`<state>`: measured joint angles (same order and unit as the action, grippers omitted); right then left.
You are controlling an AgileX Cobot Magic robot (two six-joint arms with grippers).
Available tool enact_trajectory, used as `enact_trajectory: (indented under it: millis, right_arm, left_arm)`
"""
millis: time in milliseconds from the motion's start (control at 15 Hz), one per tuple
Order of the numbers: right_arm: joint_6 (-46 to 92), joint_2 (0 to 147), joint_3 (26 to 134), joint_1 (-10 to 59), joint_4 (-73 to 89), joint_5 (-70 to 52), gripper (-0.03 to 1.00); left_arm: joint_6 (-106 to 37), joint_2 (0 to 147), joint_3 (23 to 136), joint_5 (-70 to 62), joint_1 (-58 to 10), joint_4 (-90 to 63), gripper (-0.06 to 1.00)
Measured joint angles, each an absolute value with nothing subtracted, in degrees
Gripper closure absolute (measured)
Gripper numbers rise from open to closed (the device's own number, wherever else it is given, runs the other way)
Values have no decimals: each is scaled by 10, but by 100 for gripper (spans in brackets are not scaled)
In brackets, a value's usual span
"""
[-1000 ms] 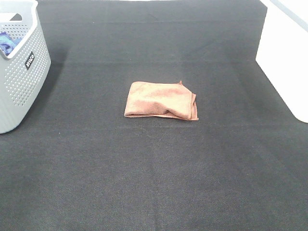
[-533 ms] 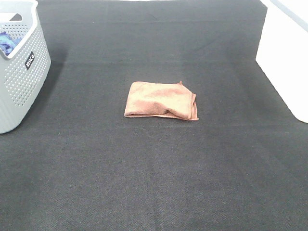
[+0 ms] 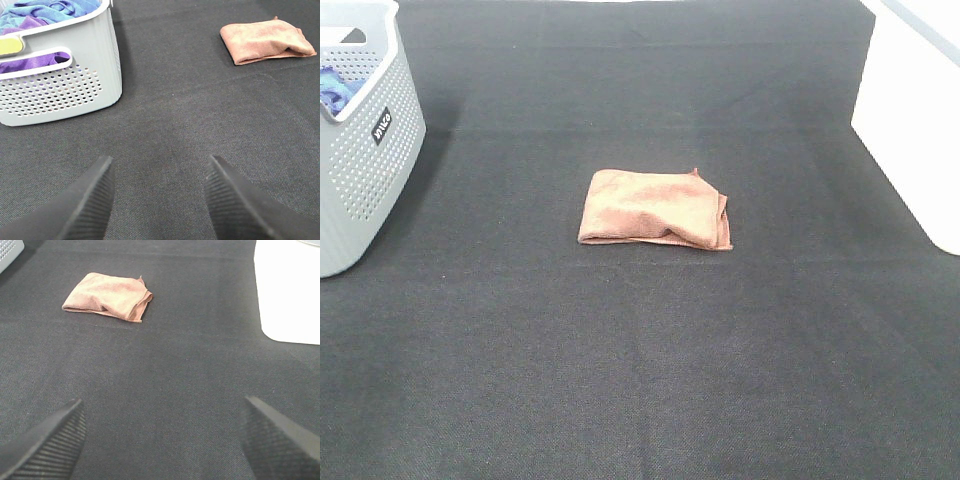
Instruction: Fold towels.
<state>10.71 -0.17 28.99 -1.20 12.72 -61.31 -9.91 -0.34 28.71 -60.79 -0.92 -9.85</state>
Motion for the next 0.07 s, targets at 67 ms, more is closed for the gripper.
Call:
enact_trajectory:
  millis: [67]
  right_arm:
    - [107, -2, 290, -12, 127, -613, 18]
  left_arm:
    - [-99, -3, 287, -608, -9, -99, 41]
